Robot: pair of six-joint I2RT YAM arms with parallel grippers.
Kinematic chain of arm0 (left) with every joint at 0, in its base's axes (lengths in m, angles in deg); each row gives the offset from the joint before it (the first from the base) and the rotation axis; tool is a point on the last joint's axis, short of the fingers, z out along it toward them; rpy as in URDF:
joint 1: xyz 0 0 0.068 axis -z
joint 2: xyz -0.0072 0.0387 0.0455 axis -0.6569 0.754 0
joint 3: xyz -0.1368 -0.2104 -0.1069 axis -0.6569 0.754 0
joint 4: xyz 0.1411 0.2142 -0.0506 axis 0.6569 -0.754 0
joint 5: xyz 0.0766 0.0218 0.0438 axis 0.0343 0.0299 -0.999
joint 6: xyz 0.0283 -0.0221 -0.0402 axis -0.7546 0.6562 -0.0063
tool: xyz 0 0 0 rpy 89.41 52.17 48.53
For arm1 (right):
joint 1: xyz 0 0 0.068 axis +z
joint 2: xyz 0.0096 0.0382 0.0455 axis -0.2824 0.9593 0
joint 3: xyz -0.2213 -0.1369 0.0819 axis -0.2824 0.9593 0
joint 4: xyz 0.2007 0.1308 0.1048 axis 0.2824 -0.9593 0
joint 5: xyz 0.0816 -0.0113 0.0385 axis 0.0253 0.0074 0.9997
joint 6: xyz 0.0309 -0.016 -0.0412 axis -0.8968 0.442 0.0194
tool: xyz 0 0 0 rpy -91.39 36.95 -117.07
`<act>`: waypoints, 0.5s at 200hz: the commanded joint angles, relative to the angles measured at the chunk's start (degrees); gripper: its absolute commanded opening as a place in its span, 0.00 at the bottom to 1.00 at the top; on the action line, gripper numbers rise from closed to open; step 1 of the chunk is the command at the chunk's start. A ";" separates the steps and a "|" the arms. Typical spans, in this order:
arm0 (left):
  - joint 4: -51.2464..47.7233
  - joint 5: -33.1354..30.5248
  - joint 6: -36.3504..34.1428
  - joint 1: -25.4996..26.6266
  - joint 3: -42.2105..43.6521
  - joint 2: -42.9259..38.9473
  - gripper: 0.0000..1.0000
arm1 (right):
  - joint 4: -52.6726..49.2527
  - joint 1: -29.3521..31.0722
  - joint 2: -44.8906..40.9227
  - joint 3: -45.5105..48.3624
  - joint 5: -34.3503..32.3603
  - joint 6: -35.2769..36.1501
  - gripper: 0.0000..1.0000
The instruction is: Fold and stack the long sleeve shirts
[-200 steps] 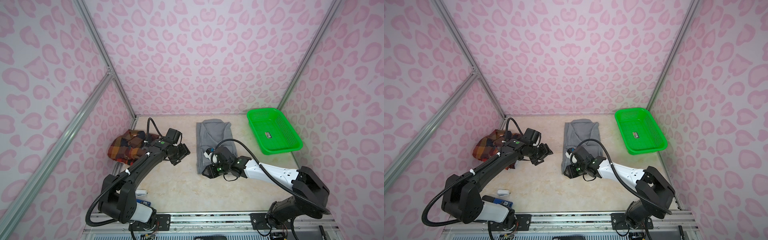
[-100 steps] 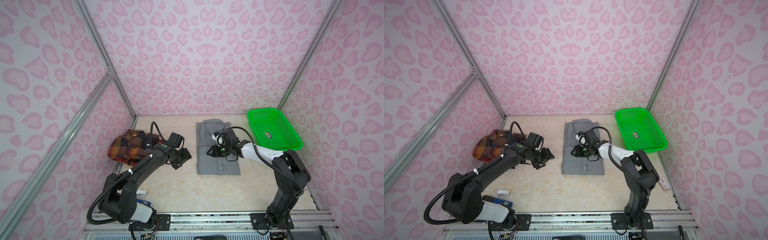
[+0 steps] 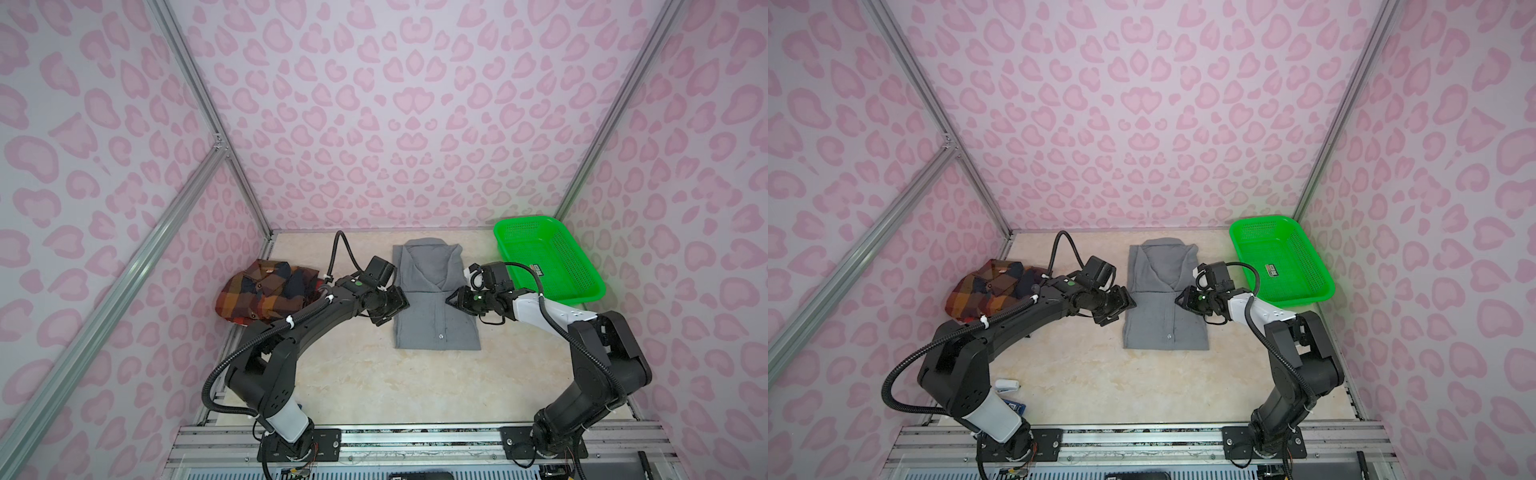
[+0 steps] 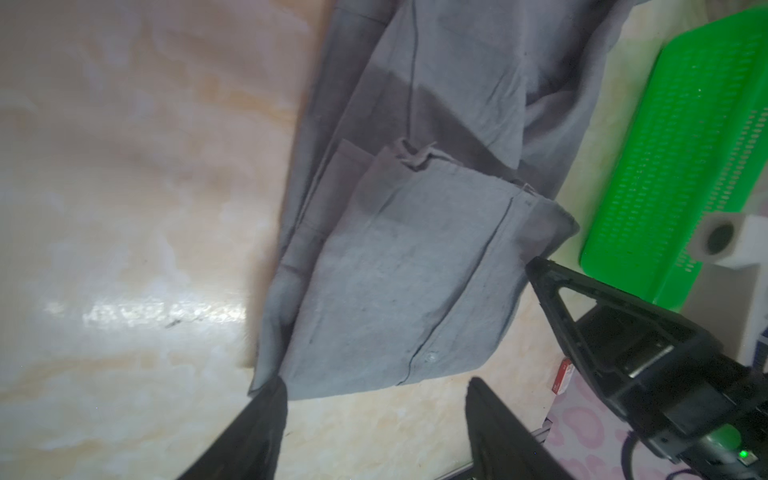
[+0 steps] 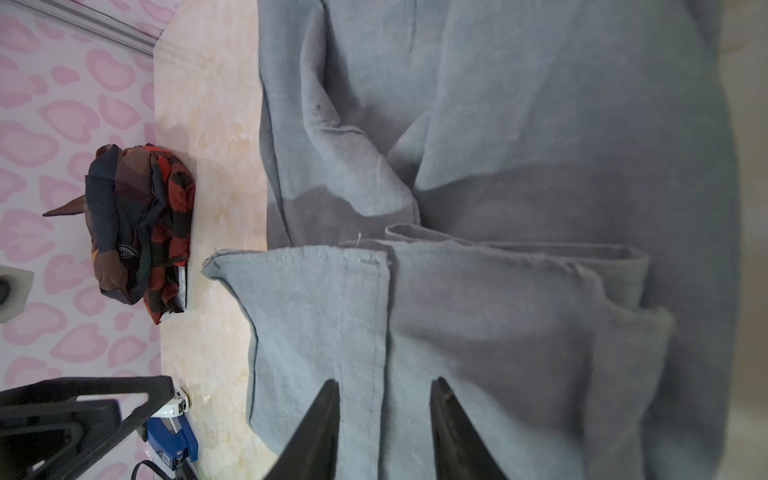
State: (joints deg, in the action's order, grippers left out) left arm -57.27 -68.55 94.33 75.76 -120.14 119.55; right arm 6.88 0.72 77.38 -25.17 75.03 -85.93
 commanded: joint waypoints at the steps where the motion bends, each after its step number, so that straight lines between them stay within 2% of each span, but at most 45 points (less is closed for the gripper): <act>1: 2.56 -1.06 1.46 1.20 -2.70 3.23 0.70 | 2.69 -0.43 1.69 -0.49 -0.98 -1.26 0.37; 55: 8.92 -3.20 4.23 1.42 1.29 8.02 0.70 | 3.47 -0.04 7.51 -0.34 -3.50 -2.21 0.34; 100: 12.01 -2.50 5.69 1.34 10.17 9.09 0.70 | 3.14 3.24 6.11 3.16 -4.09 -1.78 0.33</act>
State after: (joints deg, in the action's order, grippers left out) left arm -47.67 -70.76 98.59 77.12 -113.74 128.14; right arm 10.75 2.32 83.76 -23.29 72.02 -88.03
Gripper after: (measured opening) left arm 0.701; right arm 0.331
